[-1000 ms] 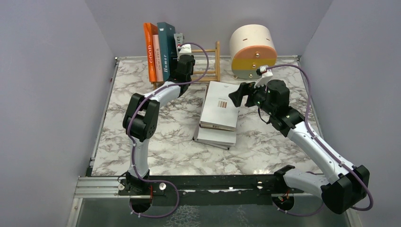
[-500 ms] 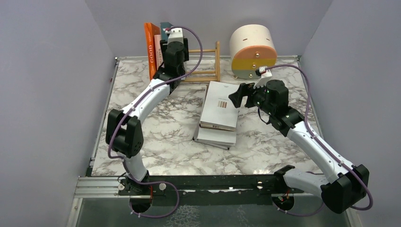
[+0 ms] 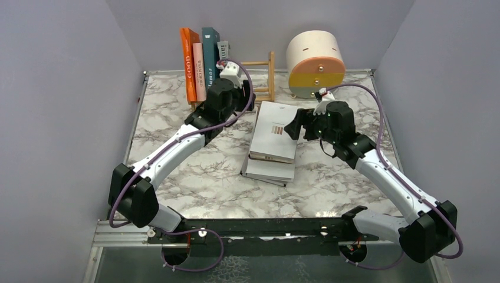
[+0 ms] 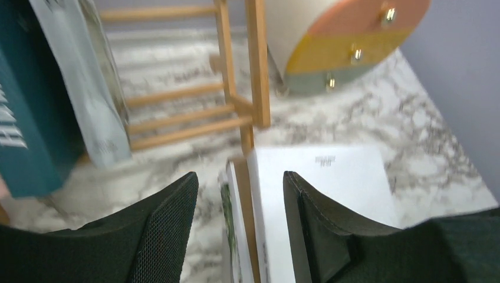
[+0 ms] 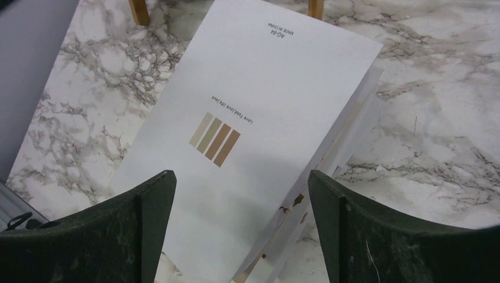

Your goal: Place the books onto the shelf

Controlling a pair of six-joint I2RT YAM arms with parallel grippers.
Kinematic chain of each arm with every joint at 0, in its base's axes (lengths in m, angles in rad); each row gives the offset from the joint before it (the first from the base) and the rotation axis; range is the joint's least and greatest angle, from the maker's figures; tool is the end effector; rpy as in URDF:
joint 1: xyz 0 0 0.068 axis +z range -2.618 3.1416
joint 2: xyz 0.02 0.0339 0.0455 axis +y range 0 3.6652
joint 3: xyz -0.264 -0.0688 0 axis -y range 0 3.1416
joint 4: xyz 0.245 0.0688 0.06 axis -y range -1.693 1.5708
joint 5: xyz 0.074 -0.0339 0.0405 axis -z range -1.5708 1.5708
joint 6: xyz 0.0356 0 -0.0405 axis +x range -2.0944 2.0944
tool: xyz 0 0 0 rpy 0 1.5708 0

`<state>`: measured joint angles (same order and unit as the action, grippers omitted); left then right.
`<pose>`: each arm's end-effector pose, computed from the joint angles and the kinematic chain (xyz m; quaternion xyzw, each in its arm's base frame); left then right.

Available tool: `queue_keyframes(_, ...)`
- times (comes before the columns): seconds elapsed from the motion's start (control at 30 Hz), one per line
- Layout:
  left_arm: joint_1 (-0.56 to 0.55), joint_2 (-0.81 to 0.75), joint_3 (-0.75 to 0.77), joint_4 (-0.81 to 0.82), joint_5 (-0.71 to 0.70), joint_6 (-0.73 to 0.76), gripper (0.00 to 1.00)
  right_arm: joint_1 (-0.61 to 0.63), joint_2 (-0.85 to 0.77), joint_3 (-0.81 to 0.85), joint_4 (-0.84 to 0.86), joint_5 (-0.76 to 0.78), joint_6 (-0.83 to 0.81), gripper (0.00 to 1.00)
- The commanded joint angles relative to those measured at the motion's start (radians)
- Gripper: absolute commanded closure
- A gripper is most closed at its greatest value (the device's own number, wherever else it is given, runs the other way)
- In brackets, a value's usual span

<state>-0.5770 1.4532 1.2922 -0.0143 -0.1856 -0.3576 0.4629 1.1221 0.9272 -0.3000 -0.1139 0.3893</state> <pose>0.2951 -0.1842 0.3766 0.0244 0.7649 -0.2248 0.6031 0.2252 0.1169 0.3108 -0.0607 0.8557 0.2559 0.4456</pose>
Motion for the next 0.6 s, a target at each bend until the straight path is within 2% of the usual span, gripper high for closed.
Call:
queue_keyframes(0.0, -0.021, -0.029, -0.106, -0.044, 0.140, -0.092, 0.52, 0.002, -0.015, -0.041, -0.021, -0.071, 0.031, 0.19)
queue_keyframes(0.2, -0.034, -0.022, -0.190, -0.018, 0.183, -0.125, 0.52, 0.003, 0.004, -0.073, -0.028, -0.119, 0.043, 0.20)
queue_keyframes(0.57, -0.036, 0.008, -0.230, 0.028, 0.312, -0.161, 0.50, 0.003, 0.023, -0.093, 0.019, -0.182, 0.036, 0.25)
